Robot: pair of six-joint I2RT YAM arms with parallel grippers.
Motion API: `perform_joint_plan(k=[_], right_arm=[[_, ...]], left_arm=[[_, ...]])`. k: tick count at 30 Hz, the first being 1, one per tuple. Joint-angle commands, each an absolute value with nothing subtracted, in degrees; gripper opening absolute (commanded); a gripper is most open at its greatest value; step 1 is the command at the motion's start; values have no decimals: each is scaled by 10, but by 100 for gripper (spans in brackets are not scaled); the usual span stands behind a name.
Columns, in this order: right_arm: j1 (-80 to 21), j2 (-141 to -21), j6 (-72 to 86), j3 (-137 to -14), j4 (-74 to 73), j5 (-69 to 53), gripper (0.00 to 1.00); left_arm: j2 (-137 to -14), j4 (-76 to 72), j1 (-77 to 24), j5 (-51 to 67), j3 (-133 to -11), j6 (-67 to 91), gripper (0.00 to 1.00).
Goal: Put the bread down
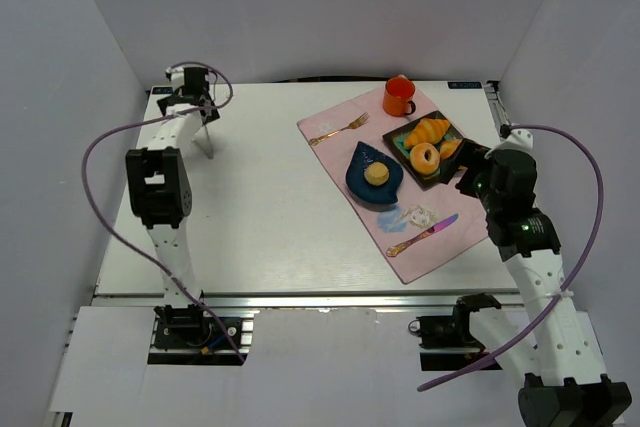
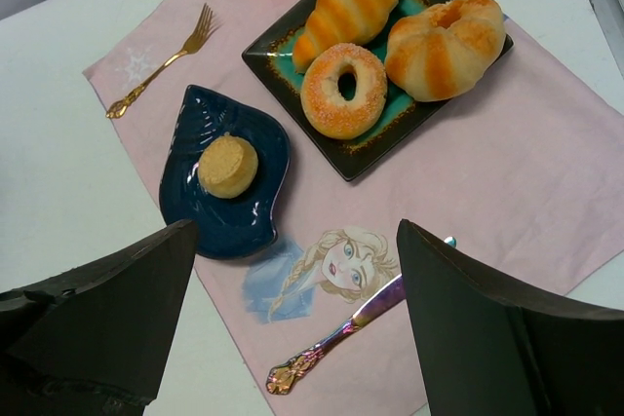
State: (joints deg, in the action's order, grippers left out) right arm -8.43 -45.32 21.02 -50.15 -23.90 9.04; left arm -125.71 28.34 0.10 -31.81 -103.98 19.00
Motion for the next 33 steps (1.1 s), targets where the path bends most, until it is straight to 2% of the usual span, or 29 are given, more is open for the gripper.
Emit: perform_joint_plan(k=[1,5,6,12,15,21,33], right_arm=[[-85,-432,229,-533,-261,89,89],[-86,-421,240,-530,-306,70,89],[-85,-416,243,-526,-312,63,89],[-86,-351,243,-481,-322,37,89],[-86,-337,229,-468,-327,34,89],[-86,-330,221,-467,-330,28,89],[-86,-324,210,-448,-330,24,90]], left_arm=[[-1035,343,-2,-307,-1033,212,98],[-882,407,-2,-282,-930,243,98],[-846,402,-1,-265,-853,247,98],[-544,367,-1,-124,-573,318,98],[-439,379,-2,-119,-534,329,98],[-420,446,-1,-159,-548,302,98],[-439,403,-1,-116,-522,305,98]])
